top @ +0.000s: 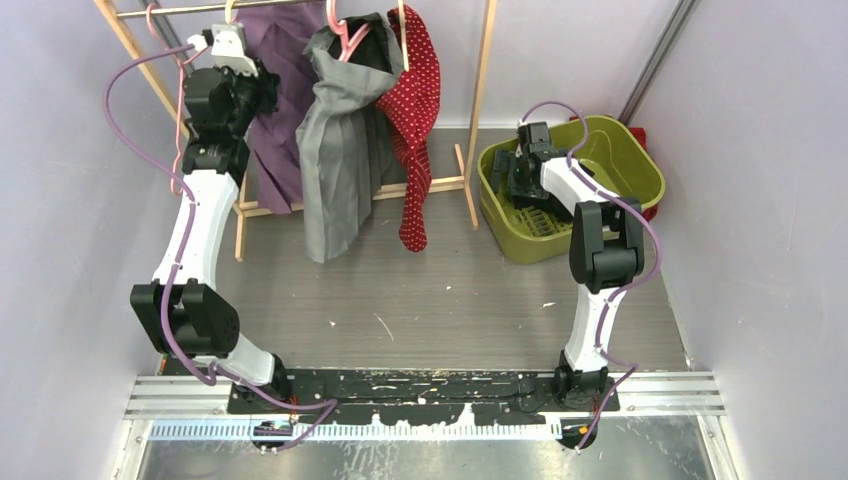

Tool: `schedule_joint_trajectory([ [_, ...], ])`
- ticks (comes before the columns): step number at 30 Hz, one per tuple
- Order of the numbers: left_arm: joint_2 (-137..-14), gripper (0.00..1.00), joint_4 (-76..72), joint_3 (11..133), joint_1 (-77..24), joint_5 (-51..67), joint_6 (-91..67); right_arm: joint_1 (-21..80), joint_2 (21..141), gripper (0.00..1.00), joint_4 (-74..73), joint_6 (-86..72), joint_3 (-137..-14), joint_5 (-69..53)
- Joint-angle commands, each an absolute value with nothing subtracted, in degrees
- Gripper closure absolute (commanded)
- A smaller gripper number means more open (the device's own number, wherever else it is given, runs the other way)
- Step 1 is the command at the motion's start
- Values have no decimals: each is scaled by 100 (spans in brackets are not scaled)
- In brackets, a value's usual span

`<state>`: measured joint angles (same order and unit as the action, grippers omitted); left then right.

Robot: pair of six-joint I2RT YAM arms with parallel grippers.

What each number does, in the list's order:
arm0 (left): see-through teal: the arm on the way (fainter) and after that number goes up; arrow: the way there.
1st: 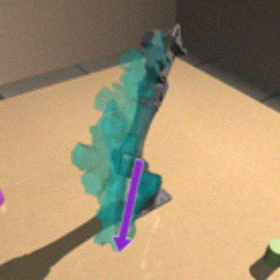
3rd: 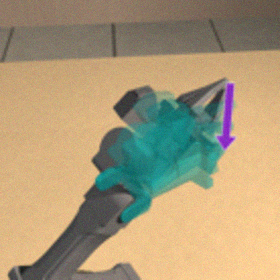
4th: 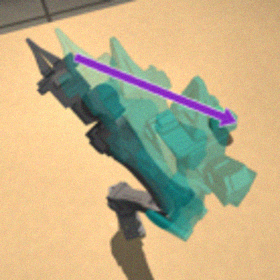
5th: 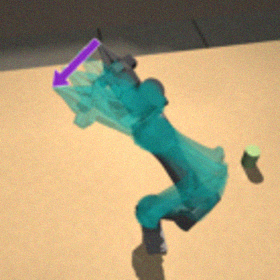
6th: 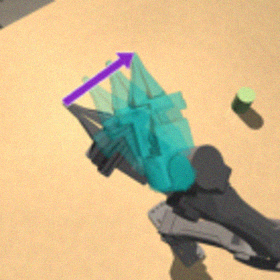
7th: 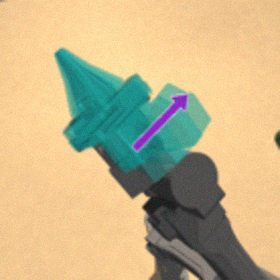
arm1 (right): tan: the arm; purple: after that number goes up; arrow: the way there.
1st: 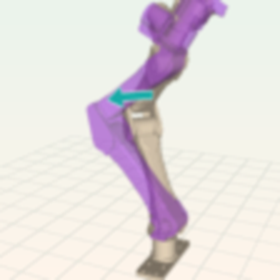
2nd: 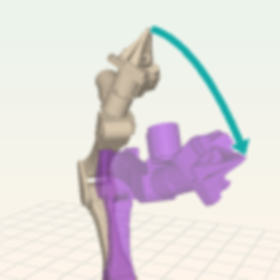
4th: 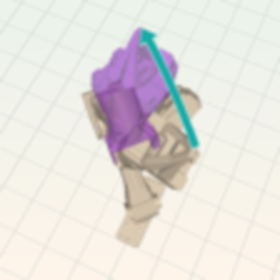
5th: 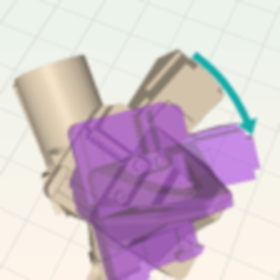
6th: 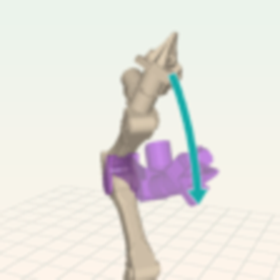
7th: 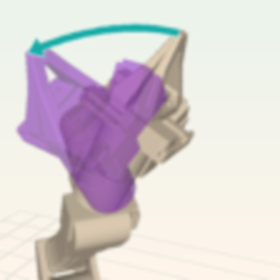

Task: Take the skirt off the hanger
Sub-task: Pick up the hanger from the clothesline.

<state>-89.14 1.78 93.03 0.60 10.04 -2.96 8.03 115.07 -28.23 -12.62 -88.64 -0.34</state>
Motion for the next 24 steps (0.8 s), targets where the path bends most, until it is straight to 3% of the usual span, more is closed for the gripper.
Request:
schedule_joint_trajectory([
  [1, -8214, 100, -2517, 8765, 18, 979, -109, 810, 11563, 0, -2742, -1327, -9023, -129],
  [15, -8409, 100, -3497, 9073, -4, 458, -63, 814, 11610, 0, -2760, -1284, -8996, -80],
  [24, -7774, 100, -3541, 7894, -27, 606, -11, 815, 11650, 0, -2754, -1266, -9026, -40],
])
